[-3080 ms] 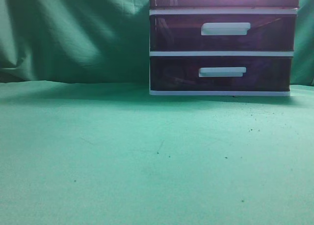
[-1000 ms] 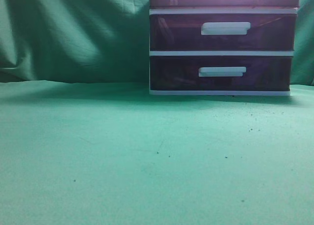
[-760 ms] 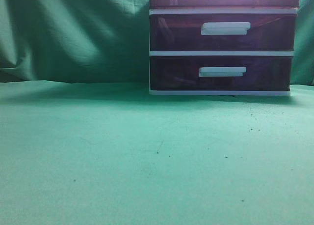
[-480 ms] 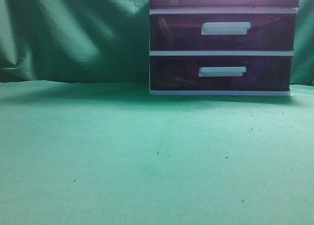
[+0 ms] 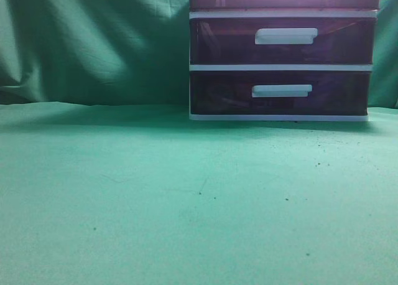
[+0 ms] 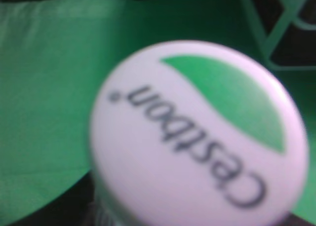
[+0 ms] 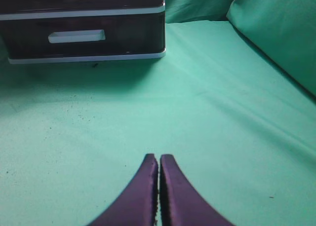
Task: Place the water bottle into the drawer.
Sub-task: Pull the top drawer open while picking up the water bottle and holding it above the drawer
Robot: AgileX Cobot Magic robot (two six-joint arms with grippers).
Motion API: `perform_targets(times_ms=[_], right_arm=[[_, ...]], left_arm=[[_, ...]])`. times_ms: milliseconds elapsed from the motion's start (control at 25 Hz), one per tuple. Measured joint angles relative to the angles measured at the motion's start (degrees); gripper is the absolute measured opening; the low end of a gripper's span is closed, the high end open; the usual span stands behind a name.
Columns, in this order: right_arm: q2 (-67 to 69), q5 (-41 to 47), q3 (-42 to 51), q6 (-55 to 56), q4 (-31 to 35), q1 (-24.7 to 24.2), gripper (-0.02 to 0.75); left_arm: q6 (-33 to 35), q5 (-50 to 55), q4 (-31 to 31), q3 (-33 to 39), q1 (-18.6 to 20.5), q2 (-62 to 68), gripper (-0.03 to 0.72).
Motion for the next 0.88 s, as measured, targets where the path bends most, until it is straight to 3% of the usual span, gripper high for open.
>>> perform_targets(times_ms=[120,200,440,640,880], right_arm=[[0.00,-1.54,0.00,0.00,-0.24,0.00,0.000],[0.00,-7.11,0.16,0.63,-0.12,0.00,0.000],[0.00,-35.87,0.26,1.50,-0.03,0.00,0.000],[1.98,-24.12,-9.19,-4.13,-0.03,0.00,0.000],[19.34,-5.45,-25.96,-12.43,-0.03,0.00,0.000]], left_arm=[[0.95,6.93,0.00,-4.88,-4.60,-5.43,0.295],[2.12,9.88,0.00,-7.11,-7.60,-8.92,0.295],[2.94,16.76,-0.87,-8.71,-13.57,-17.40,0.295],[2.97,21.12,-1.42,-8.71,-15.91,-19.77,0.295],[2.97,22.61,-1.42,-8.71,-15.91,-19.77,0.295]])
